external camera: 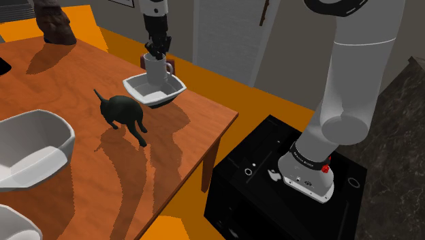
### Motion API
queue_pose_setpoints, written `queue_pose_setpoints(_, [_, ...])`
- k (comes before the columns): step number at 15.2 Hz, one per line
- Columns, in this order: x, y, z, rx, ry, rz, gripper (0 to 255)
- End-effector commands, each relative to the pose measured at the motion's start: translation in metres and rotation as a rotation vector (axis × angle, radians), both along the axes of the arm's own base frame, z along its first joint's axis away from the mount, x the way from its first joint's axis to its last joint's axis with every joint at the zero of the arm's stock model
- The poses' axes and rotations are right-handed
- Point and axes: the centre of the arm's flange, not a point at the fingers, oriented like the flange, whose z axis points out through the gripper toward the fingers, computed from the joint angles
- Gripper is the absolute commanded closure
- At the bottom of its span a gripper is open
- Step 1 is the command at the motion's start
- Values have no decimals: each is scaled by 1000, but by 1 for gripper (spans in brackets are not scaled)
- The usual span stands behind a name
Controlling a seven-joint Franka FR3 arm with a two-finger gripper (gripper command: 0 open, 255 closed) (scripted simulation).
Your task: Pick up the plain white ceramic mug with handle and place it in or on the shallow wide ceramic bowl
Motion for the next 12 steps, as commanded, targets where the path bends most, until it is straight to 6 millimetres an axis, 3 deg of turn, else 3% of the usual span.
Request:
queue_pose_setpoints(1, [1, -1, -11, 0, -1, 0, 255])
queue_pose_setpoints(3, [1, -1, -22, 0, -1, 0, 255])
queue_pose_setpoints(10, [1, -1, -22, 0, -1, 0, 255])
queue_pose_setpoints(11, [1, -1, -22, 0, -1, 0, 0])
queue_pose_setpoints(12, [1, -1, -22, 0, -1, 0, 0])
